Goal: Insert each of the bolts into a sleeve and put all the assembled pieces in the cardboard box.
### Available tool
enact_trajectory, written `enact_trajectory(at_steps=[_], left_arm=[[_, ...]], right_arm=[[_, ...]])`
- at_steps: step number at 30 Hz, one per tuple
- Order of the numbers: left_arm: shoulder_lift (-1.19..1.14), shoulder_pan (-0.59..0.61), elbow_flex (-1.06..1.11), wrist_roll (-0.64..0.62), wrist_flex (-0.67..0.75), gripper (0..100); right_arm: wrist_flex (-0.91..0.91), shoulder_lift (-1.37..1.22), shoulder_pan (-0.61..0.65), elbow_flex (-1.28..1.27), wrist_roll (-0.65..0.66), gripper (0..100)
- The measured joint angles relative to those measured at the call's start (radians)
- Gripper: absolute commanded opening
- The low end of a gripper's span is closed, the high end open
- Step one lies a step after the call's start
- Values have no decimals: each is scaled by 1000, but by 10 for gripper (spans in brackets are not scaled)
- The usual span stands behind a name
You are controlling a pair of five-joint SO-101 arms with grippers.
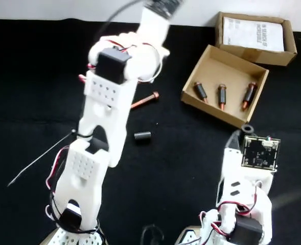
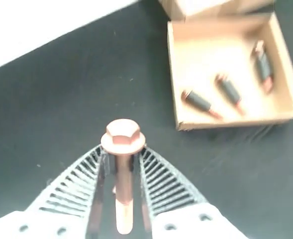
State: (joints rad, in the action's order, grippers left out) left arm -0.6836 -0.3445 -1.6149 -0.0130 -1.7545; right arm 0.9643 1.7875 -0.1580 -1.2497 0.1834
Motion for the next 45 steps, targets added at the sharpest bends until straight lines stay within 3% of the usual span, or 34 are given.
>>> enact_trajectory(at_steps=[3, 10, 15, 18, 25, 29, 34, 45], left_arm=[[44, 0, 0, -95, 0, 9], [75, -3, -2, -175, -3, 9], [81, -15, -8, -388, -3, 9], [81, -72, -8, -423, -3, 9], [81, -255, -8, -430, 34, 9], [81, -276, -8, -420, 80, 9], [81, -287, -8, -305, 91, 9], [146, -381, -8, -287, 91, 7]], right_arm=[[-48, 0, 78, -2, -74, 7], [-100, 0, 195, -6, -235, 7], [-186, 0, 226, -69, -265, 7], [-227, 0, 253, -94, -265, 7], [-295, -2, 359, -169, -265, 7], [-308, -2, 382, -189, -265, 7], [-308, -2, 382, -190, -265, 7], [-407, -5, 384, -256, -265, 7]])
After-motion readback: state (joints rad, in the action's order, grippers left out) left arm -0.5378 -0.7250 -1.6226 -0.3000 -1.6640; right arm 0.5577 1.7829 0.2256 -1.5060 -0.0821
